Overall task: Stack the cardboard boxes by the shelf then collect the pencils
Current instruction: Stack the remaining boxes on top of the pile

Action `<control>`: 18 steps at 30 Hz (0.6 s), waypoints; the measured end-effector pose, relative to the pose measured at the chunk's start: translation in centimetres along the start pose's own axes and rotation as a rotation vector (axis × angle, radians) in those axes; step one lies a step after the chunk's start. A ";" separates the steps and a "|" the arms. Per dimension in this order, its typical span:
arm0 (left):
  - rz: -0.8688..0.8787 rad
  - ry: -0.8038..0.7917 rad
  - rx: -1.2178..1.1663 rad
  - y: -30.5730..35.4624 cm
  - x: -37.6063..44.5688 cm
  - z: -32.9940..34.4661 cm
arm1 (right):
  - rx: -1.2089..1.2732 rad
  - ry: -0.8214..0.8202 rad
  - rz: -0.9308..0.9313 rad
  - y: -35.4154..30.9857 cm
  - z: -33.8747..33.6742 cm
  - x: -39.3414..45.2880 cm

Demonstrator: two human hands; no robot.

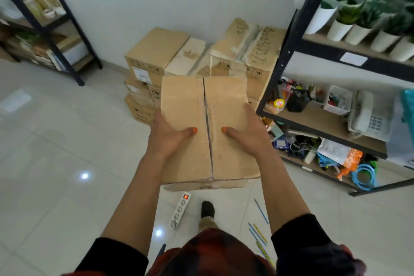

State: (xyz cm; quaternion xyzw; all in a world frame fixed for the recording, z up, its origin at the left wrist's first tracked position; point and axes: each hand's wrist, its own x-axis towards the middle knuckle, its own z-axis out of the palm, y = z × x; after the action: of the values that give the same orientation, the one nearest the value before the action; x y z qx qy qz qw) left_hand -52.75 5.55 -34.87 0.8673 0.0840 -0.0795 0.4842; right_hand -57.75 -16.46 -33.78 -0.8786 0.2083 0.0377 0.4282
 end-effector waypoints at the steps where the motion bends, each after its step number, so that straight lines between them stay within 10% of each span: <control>1: -0.002 0.015 0.000 0.3 1.2 -0.3 | 0.000 -0.012 -0.019 -0.6 0.3 1.4; 18: 0.064 0.207 -0.034 5.9 21.0 -6.8 | 0.092 -0.001 -0.189 -12.8 4.5 21.0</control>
State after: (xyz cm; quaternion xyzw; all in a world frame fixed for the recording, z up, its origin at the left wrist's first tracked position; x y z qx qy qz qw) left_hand -30.60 9.76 -31.08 0.8648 0.1072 0.0272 0.4898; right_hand -33.05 -12.98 -32.35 -0.8737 0.1260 -0.0119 0.4697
